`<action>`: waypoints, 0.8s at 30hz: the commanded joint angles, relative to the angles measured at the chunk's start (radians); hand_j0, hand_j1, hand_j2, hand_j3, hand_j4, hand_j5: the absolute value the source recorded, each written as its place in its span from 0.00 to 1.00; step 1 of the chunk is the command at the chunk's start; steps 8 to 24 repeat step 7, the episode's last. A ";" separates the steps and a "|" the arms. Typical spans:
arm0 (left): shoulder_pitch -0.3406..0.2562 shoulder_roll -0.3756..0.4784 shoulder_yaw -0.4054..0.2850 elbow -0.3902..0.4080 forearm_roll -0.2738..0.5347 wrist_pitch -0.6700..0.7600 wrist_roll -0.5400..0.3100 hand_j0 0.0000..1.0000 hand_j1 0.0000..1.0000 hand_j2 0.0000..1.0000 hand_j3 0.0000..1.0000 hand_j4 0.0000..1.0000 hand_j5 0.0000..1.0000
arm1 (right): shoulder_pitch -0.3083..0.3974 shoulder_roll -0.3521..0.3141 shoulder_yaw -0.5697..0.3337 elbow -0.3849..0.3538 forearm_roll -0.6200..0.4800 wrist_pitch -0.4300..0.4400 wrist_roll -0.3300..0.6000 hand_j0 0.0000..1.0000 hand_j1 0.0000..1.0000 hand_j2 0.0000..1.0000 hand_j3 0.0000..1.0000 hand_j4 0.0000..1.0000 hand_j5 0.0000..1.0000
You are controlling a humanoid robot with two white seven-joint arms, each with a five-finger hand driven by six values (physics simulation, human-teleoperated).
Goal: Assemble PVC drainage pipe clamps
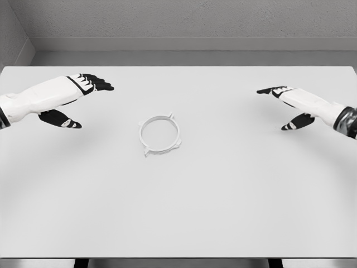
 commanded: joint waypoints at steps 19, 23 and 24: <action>0.000 0.002 0.000 0.000 0.007 0.003 0.001 1.00 1.00 1.00 1.00 1.00 1.00 | 0.057 -0.076 -0.057 -0.128 -0.008 0.003 0.000 1.00 1.00 1.00 1.00 1.00 1.00; 0.000 0.002 0.000 0.000 0.007 0.003 0.001 1.00 1.00 1.00 1.00 1.00 1.00 | 0.057 -0.076 -0.057 -0.128 -0.008 0.003 0.000 1.00 1.00 1.00 1.00 1.00 1.00; 0.000 0.002 0.000 0.000 0.007 0.003 0.001 1.00 1.00 1.00 1.00 1.00 1.00 | 0.057 -0.076 -0.057 -0.128 -0.008 0.003 0.000 1.00 1.00 1.00 1.00 1.00 1.00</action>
